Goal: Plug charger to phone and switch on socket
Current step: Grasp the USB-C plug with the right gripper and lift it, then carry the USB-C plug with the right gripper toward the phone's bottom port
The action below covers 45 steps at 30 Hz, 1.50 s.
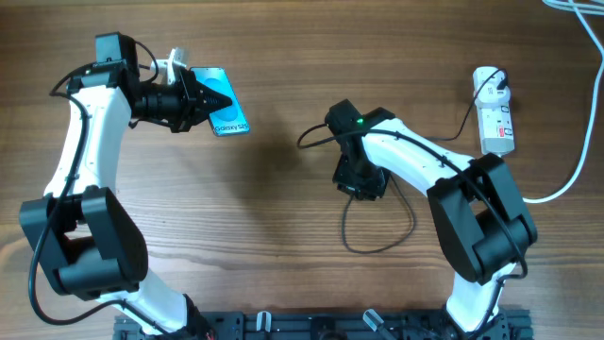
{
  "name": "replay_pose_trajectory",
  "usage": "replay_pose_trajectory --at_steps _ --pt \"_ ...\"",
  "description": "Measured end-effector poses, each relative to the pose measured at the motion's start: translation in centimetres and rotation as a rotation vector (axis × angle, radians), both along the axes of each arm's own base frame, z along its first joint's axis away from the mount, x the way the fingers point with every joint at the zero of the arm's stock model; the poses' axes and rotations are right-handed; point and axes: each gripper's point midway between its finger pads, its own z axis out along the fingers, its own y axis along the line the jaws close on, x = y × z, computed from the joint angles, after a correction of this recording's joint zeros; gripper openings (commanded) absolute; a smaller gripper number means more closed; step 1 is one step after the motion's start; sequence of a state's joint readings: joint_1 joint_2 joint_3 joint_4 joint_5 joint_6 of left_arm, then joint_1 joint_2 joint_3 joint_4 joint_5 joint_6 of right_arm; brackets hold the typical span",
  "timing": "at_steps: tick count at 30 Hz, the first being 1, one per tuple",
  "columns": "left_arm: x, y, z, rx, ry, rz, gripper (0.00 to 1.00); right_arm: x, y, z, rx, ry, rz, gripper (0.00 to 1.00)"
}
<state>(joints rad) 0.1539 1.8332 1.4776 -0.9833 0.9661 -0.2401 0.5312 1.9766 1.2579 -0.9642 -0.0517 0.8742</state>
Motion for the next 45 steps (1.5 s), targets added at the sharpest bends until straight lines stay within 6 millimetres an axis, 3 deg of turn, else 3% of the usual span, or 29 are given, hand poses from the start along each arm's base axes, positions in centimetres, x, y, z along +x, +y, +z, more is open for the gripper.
replay_pose_trajectory --at_steps 5,11,14,17,20,23,30,43,44,45 --pt "0.0 0.0 0.0 0.0 0.0 0.0 0.04 0.6 0.2 -0.1 0.005 -0.028 -0.015 0.29" --pt "0.0 0.0 0.0 0.0 0.0 0.0 0.04 1.2 0.5 -0.1 0.014 -0.051 -0.031 0.04" --pt "0.0 0.0 0.0 0.0 0.0 0.0 0.04 1.2 0.5 0.0 0.016 -0.055 -0.036 0.05" --pt "0.0 0.0 0.0 0.0 0.0 0.0 0.04 1.2 0.5 0.0 0.016 -0.055 -0.033 0.27" --pt "0.0 0.0 0.0 0.0 0.001 0.0 0.04 1.2 0.3 0.0 0.005 -0.054 -0.038 0.29" --pt "-0.1 0.0 0.0 -0.001 0.005 0.0 0.04 1.1 0.3 0.0 0.001 -0.052 -0.038 0.28" --pt "-0.1 0.0 0.0 -0.001 0.005 0.0 0.04 0.9 0.3 0.0 0.004 -0.04 -0.038 0.04" --pt "-0.1 0.0 0.0 -0.001 0.005 0.0 0.04 0.9 0.4 0.0 0.015 -0.043 0.023 0.05" --pt "-0.1 0.0 0.0 -0.001 0.005 0.0 0.04 1.0 0.4 0.0 0.019 -0.045 0.051 0.12" --pt "-0.1 0.0 0.0 -0.001 0.004 0.0 0.04 1.0 0.4 0.0 0.025 -0.046 0.086 0.26"
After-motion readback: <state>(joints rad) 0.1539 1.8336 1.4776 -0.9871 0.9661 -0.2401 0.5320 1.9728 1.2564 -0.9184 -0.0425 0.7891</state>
